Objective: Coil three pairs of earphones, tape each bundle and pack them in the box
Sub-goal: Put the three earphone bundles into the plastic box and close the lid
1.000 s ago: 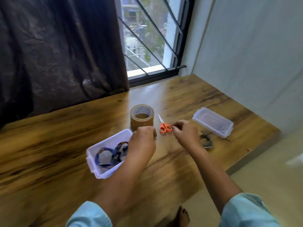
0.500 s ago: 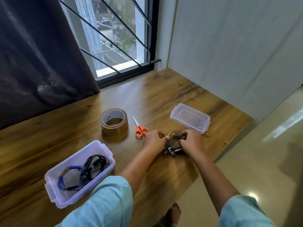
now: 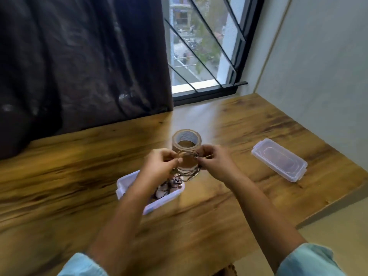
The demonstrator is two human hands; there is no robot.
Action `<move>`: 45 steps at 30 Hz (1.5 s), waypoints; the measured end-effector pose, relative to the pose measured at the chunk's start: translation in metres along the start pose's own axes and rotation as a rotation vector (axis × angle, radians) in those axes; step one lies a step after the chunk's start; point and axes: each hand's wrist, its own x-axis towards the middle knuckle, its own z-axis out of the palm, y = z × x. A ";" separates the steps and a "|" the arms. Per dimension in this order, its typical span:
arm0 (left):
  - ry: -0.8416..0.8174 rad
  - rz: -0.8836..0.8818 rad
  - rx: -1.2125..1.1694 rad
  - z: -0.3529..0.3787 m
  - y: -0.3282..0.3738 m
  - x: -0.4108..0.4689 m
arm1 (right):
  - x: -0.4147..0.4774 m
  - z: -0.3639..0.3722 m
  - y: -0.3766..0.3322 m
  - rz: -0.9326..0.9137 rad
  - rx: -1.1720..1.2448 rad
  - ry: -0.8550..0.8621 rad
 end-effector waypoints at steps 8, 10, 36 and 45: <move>0.067 -0.241 0.117 -0.060 -0.047 -0.009 | 0.004 0.077 -0.032 -0.091 -0.428 -0.131; 0.069 -0.250 0.215 -0.057 -0.056 -0.010 | 0.001 0.087 -0.031 -0.094 -0.546 -0.143; -0.158 0.362 0.590 0.132 0.021 0.017 | -0.012 -0.094 0.114 0.398 -0.730 0.508; -0.272 0.171 0.529 0.200 0.039 0.072 | -0.007 -0.142 0.149 0.627 -0.621 0.524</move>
